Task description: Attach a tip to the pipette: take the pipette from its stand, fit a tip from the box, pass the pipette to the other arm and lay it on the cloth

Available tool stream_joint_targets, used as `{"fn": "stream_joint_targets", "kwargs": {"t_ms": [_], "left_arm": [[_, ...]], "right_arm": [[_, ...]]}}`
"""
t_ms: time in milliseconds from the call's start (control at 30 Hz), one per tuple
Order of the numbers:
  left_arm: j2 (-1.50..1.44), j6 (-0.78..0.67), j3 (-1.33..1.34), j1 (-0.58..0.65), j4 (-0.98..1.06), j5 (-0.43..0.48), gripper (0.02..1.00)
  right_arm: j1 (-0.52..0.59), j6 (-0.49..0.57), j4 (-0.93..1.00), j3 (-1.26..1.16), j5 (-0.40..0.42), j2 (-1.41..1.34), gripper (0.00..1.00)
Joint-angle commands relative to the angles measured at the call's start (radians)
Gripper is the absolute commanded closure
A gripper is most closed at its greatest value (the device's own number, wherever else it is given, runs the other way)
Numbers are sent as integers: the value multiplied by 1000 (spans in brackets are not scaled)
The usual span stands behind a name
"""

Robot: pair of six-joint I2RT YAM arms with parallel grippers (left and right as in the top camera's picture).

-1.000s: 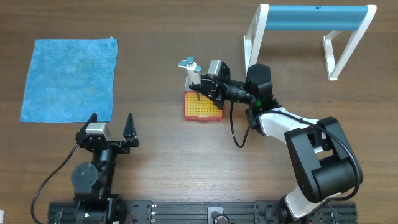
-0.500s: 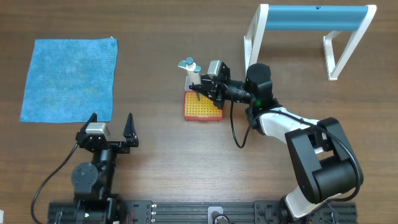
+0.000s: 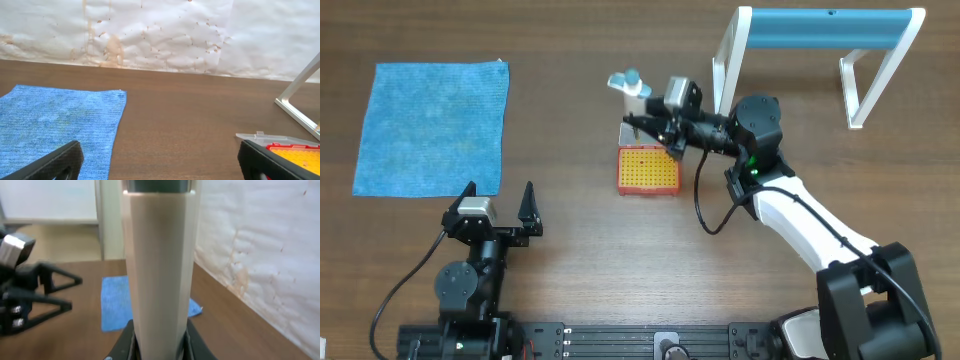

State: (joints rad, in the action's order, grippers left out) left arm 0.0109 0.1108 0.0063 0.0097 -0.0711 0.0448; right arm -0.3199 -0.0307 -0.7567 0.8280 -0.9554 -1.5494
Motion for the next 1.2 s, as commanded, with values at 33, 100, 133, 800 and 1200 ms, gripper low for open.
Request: {"fn": "stream_joint_targets", "kwargs": {"t_ms": [33, 100, 133, 800, 1200], "left_arm": [[-7, 5, -1, -4, -8, -11, 23], [-7, 5, -1, -4, -8, -11, 20], [-7, 5, -1, -4, -8, -11, 20], [-7, 31, -1, -4, -4, 14, 20], [57, 121, 62, -3, 240, -62, 23]], "right_arm": [[-30, -43, 320, 241, 18, 34, 925], [-40, -44, 358, 284, 27, 34, 923], [-40, -44, 346, 285, 27, 35, 925], [-37, -45, 394, 284, 26, 35, 925], [-37, -48, 393, 284, 27, 35, 923]]}}
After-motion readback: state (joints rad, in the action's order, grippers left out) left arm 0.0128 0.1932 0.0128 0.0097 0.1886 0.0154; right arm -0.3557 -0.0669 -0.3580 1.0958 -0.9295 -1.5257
